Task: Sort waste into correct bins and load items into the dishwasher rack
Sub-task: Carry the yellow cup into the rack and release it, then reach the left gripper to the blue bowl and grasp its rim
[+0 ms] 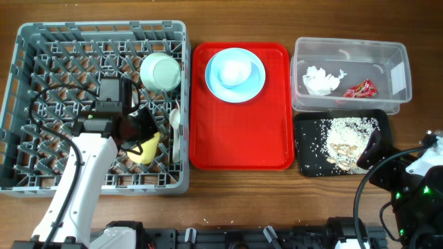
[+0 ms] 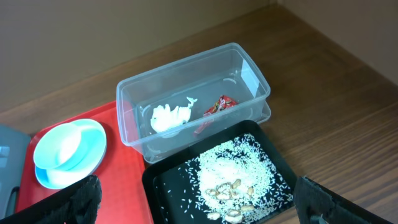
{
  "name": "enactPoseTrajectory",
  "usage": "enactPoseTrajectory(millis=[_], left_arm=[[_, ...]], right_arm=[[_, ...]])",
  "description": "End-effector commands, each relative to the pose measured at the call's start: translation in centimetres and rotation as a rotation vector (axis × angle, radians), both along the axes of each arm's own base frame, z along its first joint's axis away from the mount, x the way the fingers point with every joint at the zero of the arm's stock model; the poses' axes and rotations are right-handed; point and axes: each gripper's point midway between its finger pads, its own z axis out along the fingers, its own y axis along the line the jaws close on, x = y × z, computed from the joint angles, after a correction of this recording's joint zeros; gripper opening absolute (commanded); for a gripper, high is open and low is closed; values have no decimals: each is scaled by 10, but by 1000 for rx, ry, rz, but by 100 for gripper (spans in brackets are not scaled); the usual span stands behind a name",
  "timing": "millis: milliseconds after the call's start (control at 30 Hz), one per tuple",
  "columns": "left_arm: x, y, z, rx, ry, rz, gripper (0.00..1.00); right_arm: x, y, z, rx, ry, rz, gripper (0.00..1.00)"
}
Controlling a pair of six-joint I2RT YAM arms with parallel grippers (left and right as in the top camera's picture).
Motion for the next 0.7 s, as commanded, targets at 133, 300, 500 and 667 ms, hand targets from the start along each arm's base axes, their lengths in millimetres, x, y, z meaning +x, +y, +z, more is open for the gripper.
enactPoseTrajectory(millis=[133,300,500,667], left_arm=[[-39,6,24,31,108,14,4],[-54,6,87,14,52,41,6],[4,-82,158,-232,-300,-221,12],[63,-184,126,-214,-414,-487,34]], right_arm=[[0,1,0,-3,0,9,100],[0,1,0,-3,0,9,100],[0,1,0,-3,0,9,100],[0,1,0,-3,1,9,100]])
